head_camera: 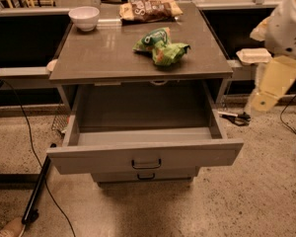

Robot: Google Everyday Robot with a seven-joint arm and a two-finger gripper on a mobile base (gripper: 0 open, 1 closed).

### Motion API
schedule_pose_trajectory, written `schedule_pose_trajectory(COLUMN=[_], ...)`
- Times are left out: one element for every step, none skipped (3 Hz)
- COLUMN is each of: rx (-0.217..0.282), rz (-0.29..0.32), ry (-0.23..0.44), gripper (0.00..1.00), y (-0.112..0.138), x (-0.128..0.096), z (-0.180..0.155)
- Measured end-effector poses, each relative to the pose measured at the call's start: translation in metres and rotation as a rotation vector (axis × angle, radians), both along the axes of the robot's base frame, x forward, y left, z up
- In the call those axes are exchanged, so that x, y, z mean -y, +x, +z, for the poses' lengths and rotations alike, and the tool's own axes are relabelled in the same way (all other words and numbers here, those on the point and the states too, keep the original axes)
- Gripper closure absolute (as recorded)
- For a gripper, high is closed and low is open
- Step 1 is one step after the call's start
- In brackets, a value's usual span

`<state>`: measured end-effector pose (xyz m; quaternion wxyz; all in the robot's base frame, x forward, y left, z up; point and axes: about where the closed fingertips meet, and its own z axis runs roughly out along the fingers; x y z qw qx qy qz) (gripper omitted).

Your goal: Place green rice chip bag into top drawer

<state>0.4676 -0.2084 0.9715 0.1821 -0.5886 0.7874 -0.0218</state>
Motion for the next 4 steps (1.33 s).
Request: schedule_pose_trajectory(rx=[-0.028,-0.067,-0.074,-0.065], rz=[-0.055,-0.152,-0.186,-0.195], ry=[0.082,0.17,0.186,0.199], gripper=[0.0,0.0,0.0,0.0], y=[0.044,0.089,0.094,0.102], x=[-0.009,-0.019,-0.021,-0.022], z=[-0.01,-0.021,-0.023,-0.024])
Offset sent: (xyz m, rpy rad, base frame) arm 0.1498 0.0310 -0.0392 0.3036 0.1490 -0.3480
